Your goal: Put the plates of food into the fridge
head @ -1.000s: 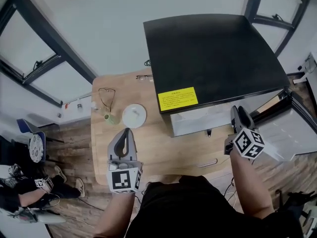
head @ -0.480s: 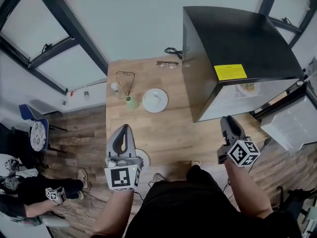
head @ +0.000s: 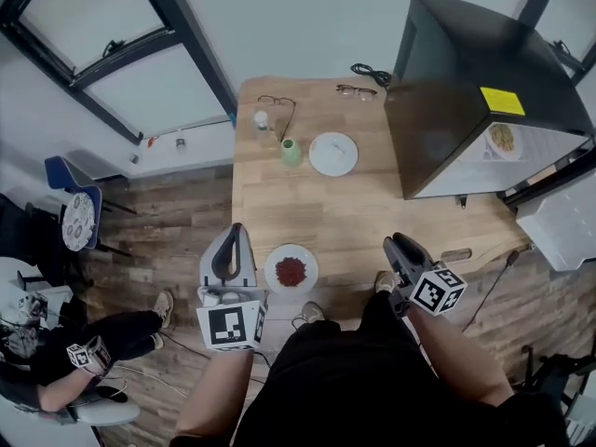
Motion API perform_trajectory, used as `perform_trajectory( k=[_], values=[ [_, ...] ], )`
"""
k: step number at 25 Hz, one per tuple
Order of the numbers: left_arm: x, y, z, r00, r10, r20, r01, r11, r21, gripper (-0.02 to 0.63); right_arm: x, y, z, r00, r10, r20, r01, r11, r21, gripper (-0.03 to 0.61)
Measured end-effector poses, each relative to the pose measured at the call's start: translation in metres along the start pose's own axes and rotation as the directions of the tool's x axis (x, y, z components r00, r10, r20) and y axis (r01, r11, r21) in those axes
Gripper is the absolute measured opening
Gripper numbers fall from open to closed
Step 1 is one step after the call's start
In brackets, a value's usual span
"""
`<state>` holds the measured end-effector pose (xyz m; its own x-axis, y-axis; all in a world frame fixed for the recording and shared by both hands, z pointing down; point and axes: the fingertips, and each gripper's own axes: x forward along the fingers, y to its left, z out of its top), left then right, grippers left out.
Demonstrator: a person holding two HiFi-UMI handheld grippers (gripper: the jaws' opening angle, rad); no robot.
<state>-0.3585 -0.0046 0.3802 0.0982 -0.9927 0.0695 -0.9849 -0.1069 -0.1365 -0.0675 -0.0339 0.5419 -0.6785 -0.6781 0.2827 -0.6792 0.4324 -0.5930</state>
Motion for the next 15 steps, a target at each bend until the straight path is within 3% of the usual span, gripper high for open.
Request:
perform_trajectory(
  k=[5, 8, 15],
  values=[
    [-0.04, 0.029, -0.028, 0.998, 0.019, -0.059, -0.018, 1.0, 0.012, 0.003, 0.018, 0.029, -0.087, 0.991, 0.038, -0.126, -0.027, 0.996, 0.087, 0.15],
    [-0.059, 0.047, -0.038, 0.996, 0.032, -0.082, -0.03, 0.999, 0.03, 0.003, 0.03, 0.034, -0.133, 0.982, 0.028, -0.184, 0.003, 0.987, 0.163, 0.15],
    [-0.094, 0.07, -0.055, 0.99, 0.064, -0.126, -0.057, 0.997, 0.056, 0.003, 0.048, 0.05, -0.217, 0.95, 0.084, -0.301, 0.012, 0.953, 0.302, 0.15]
  ],
)
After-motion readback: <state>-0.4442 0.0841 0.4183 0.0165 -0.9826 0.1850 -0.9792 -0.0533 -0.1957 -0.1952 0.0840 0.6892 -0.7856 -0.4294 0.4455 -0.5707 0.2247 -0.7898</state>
